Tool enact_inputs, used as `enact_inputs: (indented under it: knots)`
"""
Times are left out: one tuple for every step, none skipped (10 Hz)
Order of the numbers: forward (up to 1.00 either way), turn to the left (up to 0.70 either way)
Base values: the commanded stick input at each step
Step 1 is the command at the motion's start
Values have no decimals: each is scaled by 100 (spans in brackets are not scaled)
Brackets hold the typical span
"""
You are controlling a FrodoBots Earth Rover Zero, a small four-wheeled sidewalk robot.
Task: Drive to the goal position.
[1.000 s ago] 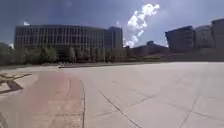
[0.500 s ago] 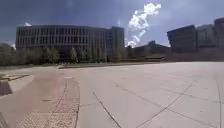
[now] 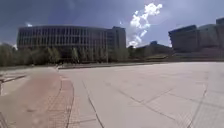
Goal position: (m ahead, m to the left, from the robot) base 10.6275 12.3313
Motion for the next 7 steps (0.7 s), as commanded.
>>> enact_inputs:
  knots:
    - [85,1]
    - [85,1]
    - [85,9]
    - [85,26]
    - [85,34]
    - [85,31]
    - [85,25]
